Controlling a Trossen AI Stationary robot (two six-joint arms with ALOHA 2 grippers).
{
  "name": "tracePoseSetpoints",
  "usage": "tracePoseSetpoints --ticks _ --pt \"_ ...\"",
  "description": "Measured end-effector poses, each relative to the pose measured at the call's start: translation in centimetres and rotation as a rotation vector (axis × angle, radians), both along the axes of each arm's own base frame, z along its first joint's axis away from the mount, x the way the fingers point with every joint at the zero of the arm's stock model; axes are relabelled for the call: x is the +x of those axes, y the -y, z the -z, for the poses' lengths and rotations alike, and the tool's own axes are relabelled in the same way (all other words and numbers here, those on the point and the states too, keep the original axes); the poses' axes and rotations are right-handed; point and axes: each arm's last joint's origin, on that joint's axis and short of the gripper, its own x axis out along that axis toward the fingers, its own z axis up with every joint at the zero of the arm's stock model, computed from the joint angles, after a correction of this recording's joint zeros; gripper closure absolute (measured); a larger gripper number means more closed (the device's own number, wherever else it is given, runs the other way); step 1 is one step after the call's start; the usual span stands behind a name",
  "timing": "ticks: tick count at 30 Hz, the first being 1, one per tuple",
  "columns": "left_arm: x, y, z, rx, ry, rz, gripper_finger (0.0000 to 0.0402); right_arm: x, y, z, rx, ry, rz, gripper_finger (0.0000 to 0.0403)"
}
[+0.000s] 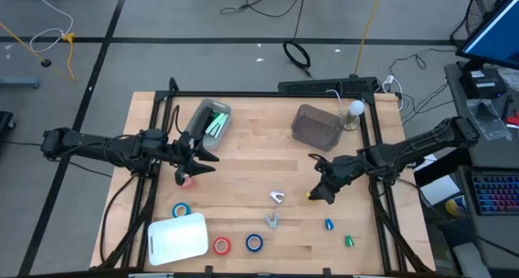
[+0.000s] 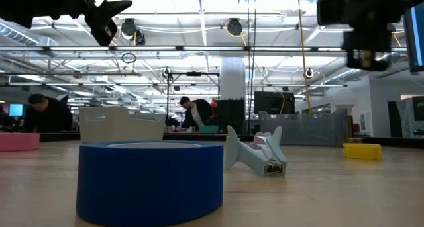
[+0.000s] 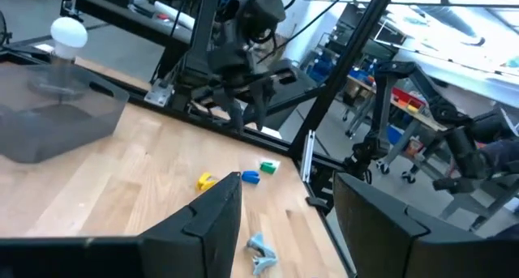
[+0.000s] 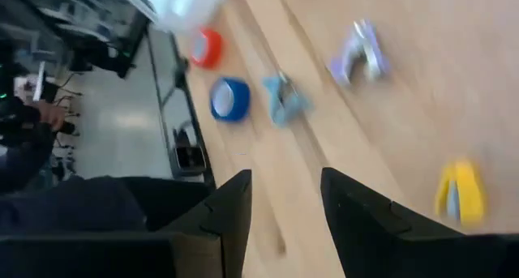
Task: Pick and place Stapler, Stapler remover, tape
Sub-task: Put the yellow stapler into the gray bin
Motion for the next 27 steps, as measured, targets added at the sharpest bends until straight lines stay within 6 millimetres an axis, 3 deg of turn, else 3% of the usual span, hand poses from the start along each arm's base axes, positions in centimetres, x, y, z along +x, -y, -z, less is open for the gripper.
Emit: tracePoseSetpoints --ticks 5,13,27 --pt "0.0 0.0 0.0 0.008 0.002 0.0 0.0204 -0.7 -0.1 0.7 0.131 -0.179 0.031 0.0261" --pt "0.0 0.0 0.0 0.008 0.002 0.0 0.0204 -1.2 0.0 1.2 0.188 -0.293 0.083 0.0261" --pt "0.0 0.0 -0.1 0.026 0.017 -0.002 0.0204 -1.3 0.0 1.3 0.177 -0.299 0.077 0.0261"
